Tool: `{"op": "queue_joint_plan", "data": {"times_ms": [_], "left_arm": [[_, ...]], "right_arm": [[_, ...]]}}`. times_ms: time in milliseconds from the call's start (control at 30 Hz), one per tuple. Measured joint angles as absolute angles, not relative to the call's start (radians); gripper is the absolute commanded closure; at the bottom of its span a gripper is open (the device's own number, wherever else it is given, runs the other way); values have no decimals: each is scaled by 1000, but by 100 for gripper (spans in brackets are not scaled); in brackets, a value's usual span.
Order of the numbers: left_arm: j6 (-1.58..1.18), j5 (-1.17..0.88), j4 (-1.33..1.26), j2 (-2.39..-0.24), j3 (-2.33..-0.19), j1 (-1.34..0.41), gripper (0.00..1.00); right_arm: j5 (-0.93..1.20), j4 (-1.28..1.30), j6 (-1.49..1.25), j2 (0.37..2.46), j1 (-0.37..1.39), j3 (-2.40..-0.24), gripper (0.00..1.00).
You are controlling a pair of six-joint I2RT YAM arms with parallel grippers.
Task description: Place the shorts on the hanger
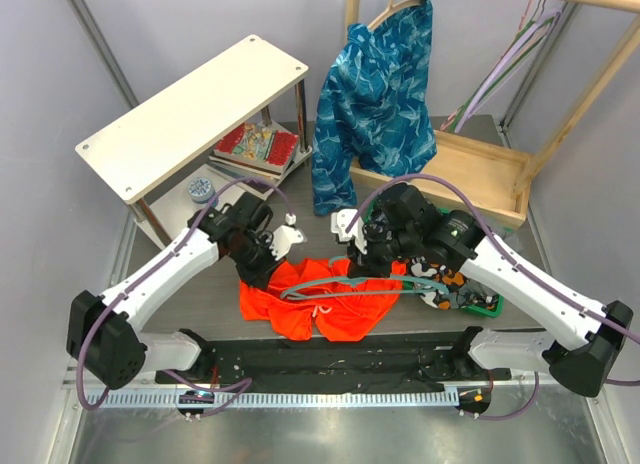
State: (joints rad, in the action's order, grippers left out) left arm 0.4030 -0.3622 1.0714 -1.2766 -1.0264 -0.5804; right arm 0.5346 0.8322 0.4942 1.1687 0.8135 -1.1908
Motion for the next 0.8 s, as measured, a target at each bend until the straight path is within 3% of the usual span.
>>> {"op": "queue_joint_plan", "data": {"times_ms": [533,567,600,700,800], "left_arm": [[357,-453,1146,-1319,-1208,-580,99],[349,-455,1145,-1322,-1209,-580,93],[342,-455,1143,-1323,-1210,-580,69],[340,-459,1142,-1317,-1212,-572,34],[406,-498,1148,-1280,-1214,-526,22]], "right_arm": [[542,472,456,1235,862,-1073,99],[547,455,450,1238,863,-1065,99],[553,437,444,1243,863,-1056,99],[567,391,437,1246,863,-1034,99],[578,353,438,1244,863,-1009,99]]}}
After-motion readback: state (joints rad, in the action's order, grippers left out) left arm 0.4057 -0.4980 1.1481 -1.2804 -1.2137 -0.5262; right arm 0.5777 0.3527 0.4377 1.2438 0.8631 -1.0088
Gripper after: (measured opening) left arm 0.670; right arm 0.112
